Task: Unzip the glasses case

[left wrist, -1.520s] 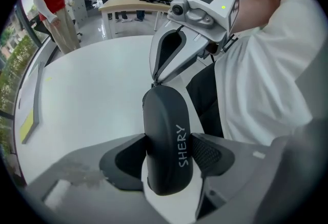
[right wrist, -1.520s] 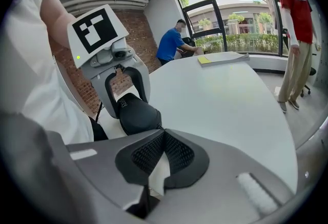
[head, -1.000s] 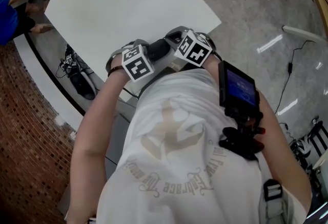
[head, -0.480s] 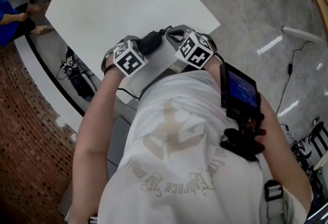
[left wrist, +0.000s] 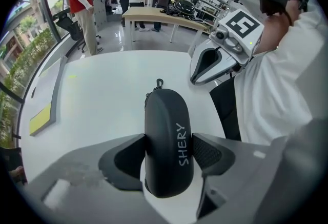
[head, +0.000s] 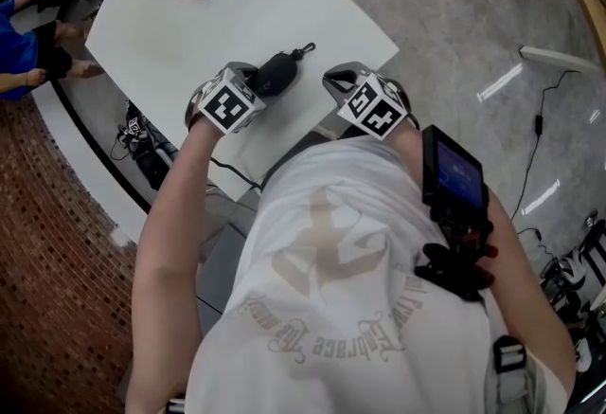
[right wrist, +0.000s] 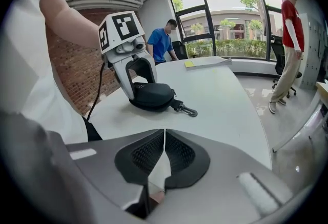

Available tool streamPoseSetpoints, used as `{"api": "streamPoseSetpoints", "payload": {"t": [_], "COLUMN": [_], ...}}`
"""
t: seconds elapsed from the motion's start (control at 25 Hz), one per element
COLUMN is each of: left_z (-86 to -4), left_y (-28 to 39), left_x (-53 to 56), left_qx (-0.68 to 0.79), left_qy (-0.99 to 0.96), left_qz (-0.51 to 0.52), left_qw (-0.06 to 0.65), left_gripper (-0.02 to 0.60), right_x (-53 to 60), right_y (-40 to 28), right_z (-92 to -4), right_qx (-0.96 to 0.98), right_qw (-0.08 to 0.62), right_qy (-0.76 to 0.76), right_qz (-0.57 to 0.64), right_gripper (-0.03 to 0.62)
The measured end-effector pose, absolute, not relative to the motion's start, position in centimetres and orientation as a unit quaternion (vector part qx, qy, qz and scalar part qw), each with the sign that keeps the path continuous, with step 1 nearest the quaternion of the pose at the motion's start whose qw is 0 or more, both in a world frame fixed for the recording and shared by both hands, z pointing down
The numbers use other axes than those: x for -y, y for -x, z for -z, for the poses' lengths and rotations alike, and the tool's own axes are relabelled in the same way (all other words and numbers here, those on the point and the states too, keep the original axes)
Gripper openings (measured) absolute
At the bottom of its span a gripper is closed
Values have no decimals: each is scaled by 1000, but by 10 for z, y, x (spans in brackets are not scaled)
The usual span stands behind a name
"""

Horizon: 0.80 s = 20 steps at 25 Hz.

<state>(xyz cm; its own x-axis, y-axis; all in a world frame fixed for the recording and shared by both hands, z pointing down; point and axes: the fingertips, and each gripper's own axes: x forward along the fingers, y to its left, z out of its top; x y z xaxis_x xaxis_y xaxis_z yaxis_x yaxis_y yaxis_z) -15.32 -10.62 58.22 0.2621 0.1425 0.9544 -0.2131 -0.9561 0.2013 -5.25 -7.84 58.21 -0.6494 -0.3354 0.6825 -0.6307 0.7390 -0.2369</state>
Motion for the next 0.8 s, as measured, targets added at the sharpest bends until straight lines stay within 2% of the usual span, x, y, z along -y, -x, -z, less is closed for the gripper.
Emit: {"api": "streamPoseSetpoints", "payload": {"t": [0.44,0.8], "left_z": [-591,-570], "left_y": [133,150], "left_x": [116,113], "left_qx": [39,134], "left_qy": [-768,-776], "left_qz": [-624,-599], "left_qw": [139,147], "left_gripper": [318,342], "right_x": [78,77], "right_y": [25,26], "right_z": [-581,-580], "right_qx": [882,897], "right_qw": [316,320], "right_qy": [-260,-211], "right_qz": [-234,-220], "right_gripper": [14,12]}}
